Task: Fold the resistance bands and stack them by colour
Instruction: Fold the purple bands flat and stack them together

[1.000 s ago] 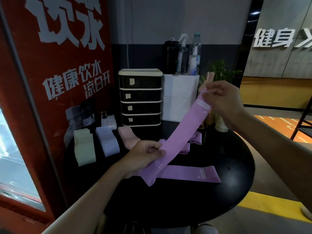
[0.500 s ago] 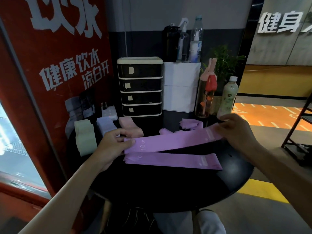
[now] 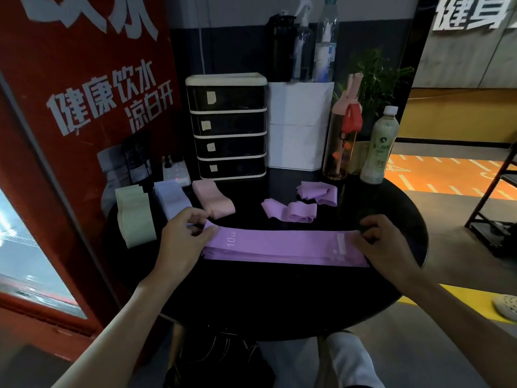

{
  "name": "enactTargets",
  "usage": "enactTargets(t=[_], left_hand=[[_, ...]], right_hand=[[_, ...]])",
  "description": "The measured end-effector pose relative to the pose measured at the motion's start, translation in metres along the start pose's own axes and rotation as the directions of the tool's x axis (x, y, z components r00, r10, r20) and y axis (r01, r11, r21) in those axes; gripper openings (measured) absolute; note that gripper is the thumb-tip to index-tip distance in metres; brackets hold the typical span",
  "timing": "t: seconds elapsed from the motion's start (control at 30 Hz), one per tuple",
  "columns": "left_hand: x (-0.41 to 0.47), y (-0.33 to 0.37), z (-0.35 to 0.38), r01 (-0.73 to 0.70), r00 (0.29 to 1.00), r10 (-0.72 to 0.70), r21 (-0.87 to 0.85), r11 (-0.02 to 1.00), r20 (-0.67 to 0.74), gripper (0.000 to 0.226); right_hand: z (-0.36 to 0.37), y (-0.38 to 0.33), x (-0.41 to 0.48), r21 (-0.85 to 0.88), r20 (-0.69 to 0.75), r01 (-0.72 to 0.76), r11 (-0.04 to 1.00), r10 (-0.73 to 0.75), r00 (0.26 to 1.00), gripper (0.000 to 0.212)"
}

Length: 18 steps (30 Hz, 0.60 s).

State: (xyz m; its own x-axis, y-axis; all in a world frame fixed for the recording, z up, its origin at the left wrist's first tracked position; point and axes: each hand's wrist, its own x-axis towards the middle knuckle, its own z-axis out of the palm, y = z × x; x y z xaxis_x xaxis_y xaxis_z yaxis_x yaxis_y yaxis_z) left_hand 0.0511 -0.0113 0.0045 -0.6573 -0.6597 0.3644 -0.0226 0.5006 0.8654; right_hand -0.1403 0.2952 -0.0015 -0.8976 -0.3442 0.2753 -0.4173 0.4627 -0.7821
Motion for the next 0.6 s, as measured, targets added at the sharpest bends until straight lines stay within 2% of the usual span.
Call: enactTargets(t=[0.17,0.6], left_hand=[[-0.001,-0.007,0.005,-0.032,0.998,0.030,-0.022,0.999,-0.058,0.017],[-0.001,-0.014,0.008,-0.043,0.999,0.043,0.081,0.996,-0.007,0.013]], right_hand=[[0.000,0.000,-0.005,0.021,-0.002,-0.018,1.000,0.018,1.000,0.044],[0.000,-0.003,-0.010,0.011,0.000,-0.018,1.000,0.018,1.000,0.053]])
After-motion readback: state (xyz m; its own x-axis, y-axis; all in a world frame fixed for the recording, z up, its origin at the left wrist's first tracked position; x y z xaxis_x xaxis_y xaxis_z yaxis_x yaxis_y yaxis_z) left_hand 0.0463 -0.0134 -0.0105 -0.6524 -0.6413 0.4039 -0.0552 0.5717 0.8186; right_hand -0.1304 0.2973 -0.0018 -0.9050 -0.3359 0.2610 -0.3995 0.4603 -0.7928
